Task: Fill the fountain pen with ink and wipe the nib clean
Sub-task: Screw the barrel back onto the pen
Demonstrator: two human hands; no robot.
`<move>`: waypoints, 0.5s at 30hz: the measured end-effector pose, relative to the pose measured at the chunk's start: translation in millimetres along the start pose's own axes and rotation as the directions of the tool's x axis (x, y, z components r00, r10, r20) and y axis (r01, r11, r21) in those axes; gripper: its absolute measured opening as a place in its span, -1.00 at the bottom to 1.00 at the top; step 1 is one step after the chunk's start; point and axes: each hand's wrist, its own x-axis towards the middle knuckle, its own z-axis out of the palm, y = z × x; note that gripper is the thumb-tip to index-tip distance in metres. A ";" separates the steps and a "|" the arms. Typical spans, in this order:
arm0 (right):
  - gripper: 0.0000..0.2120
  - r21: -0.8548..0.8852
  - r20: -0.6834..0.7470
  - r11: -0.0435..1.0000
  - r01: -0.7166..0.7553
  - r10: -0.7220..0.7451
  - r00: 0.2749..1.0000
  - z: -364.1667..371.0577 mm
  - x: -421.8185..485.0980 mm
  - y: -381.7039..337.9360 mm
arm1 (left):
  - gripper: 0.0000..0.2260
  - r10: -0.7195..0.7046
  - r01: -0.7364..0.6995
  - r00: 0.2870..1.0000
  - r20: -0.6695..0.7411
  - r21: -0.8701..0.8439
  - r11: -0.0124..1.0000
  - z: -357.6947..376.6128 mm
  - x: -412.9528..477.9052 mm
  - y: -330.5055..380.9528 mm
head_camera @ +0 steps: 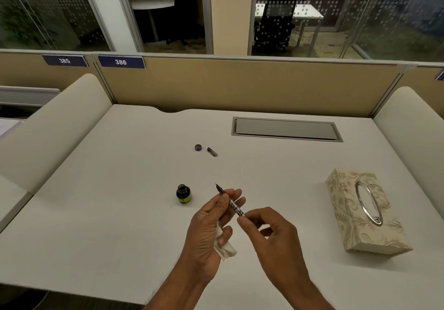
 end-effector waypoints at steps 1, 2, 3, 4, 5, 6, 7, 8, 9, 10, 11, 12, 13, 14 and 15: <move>-0.92 -0.056 0.012 0.998 0.022 -0.022 1.000 3.6 2.1 5.1 | -0.69 -0.007 0.007 1.000 -0.005 0.009 1.000 -4.4 3.8 -1.5; -0.93 -0.104 0.024 0.994 0.036 -0.034 0.999 8.1 4.6 10.6 | -0.68 -0.014 0.014 1.000 -0.010 0.017 1.000 -8.9 8.0 -3.6; -0.94 -0.138 0.030 0.990 0.041 -0.037 0.999 13.2 7.2 16.5 | -0.67 -0.024 0.024 1.000 -0.018 0.022 0.999 -12.1 11.0 -4.3; -0.95 -0.160 0.033 0.986 0.041 -0.036 0.999 18.8 9.7 22.9 | -0.66 -0.035 0.035 0.999 -0.028 0.025 0.999 -15.6 14.8 -5.7; -0.95 -0.173 0.032 0.984 0.040 -0.035 0.999 24.8 12.2 29.1 | -0.65 -0.049 0.050 0.998 -0.043 0.028 0.998 -18.7 18.1 -6.4; -0.95 -0.178 0.023 0.983 0.039 -0.035 0.999 30.8 14.5 35.3 | -0.65 -0.067 0.070 0.995 -0.069 0.031 0.997 -22.3 21.4 -7.1; -0.95 -0.177 0.008 0.984 0.037 -0.036 0.999 36.8 17.2 41.8 | -0.67 -0.088 0.091 0.990 -0.107 0.025 0.996 -26.2 24.6 -7.4; -0.95 -0.173 -0.014 0.984 0.029 -0.032 0.999 43.2 20.6 48.5 | -0.68 -0.106 0.109 0.983 -0.148 0.009 0.994 -31.2 28.5 -7.7; -0.94 -0.172 -0.041 0.985 0.017 -0.025 0.999 49.7 24.7 55.8 | -0.70 -0.116 0.116 0.976 -0.185 -0.012 0.993 -36.4 32.1 -7.6; -0.94 -0.179 -0.070 0.984 0.002 -0.014 0.997 56.6 29.7 64.2 | -0.71 -0.116 0.112 0.970 -0.212 -0.032 0.993 -42.0 35.8 -8.3; -0.95 -0.195 -0.098 0.981 -0.014 -0.005 0.995 63.8 35.6 73.2 | -0.72 -0.115 0.107 0.966 -0.234 -0.046 0.993 -47.3 38.4 -8.8; -0.95 -0.219 -0.125 0.975 -0.030 0.002 0.992 71.5 42.0 83.1 | -0.73 -0.118 0.108 0.962 -0.248 -0.053 0.993 -52.7 40.2 -9.9; -0.94 -0.246 -0.149 0.968 -0.045 0.009 0.989 79.4 48.5 93.0 | -0.73 -0.125 0.115 0.958 -0.260 -0.056 0.992 -57.4 40.4 -10.5; -0.94 -0.273 -0.168 0.960 -0.065 0.019 0.986 87.2 54.9 103.4 | -0.73 -0.134 0.124 0.954 -0.269 -0.056 0.991 -62.5 40.6 -11.8; -0.93 -0.300 -0.181 0.950 -0.088 0.034 0.983 94.4 61.3 113.3 | -0.73 -0.144 0.133 0.950 -0.276 -0.056 0.990 -67.1 39.9 -12.5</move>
